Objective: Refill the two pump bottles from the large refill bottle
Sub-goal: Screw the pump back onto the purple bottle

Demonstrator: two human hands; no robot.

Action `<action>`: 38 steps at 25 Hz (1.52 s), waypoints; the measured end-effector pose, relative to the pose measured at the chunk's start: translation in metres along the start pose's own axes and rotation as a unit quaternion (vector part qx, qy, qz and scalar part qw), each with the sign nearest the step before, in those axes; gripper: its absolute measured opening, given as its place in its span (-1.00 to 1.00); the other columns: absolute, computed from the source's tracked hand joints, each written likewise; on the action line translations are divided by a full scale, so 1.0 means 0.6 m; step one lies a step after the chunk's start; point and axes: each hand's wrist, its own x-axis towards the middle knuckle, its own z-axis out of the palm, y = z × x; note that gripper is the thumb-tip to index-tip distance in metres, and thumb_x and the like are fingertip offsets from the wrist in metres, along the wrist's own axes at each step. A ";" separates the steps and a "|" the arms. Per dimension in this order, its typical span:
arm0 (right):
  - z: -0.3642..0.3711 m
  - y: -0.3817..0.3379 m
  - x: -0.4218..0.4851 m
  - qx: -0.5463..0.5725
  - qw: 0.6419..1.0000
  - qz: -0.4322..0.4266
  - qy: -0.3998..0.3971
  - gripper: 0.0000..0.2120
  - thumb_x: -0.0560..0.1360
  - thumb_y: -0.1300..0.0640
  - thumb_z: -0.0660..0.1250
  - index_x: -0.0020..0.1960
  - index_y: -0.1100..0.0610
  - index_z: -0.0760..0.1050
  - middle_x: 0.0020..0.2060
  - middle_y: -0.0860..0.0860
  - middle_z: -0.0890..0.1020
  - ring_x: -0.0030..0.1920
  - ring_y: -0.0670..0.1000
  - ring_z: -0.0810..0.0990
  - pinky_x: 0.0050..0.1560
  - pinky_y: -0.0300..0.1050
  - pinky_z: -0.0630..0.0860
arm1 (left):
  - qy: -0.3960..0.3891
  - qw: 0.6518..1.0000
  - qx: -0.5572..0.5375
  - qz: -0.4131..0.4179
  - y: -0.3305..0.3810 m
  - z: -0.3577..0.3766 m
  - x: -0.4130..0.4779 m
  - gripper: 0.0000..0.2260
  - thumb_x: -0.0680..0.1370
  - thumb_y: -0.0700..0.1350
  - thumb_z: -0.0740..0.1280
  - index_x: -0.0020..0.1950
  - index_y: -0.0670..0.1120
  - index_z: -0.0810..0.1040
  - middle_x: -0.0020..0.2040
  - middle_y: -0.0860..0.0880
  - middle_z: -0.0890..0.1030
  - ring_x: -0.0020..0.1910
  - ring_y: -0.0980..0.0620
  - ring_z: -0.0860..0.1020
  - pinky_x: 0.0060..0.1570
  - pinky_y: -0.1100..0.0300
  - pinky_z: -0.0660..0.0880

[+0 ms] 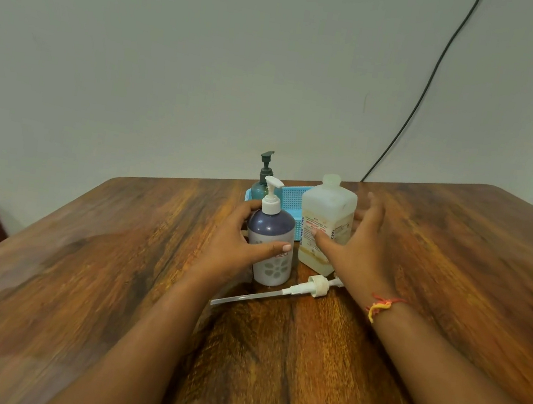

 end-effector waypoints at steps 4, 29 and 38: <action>-0.019 0.013 0.015 -0.087 0.990 0.027 0.107 -0.06 0.30 -0.03 0.61 0.51 0.03 0.14 0.38 0.11 0.35 0.36 0.15 0.38 0.17 0.15 0.56 | 0.019 1.000 0.003 0.011 -0.001 0.003 0.000 -0.36 0.39 -0.12 0.61 0.41 0.05 0.44 0.29 0.06 0.58 0.20 0.13 0.59 -0.05 0.39 0.59; -0.049 0.016 0.019 -0.126 0.970 0.048 0.203 0.01 0.37 -0.52 0.22 0.57 0.08 0.04 0.51 0.16 0.29 0.45 0.22 0.33 0.34 0.25 0.43 | 0.155 0.988 0.028 -0.004 0.081 0.147 0.218 -0.36 0.38 -0.03 0.63 0.34 -0.04 0.39 0.23 -0.03 0.58 0.21 -0.07 0.58 0.25 -0.03 0.56; -0.049 0.009 0.019 -0.090 0.972 0.044 0.213 -0.20 0.52 -0.42 -0.06 0.56 0.09 0.13 0.49 0.13 0.33 0.45 0.18 0.35 0.35 0.21 0.41 | 0.116 0.984 0.121 -0.054 0.018 0.166 0.234 -0.40 0.41 -0.02 0.61 0.32 -0.07 0.38 0.24 -0.08 0.58 0.11 -0.02 0.54 0.12 0.11 0.54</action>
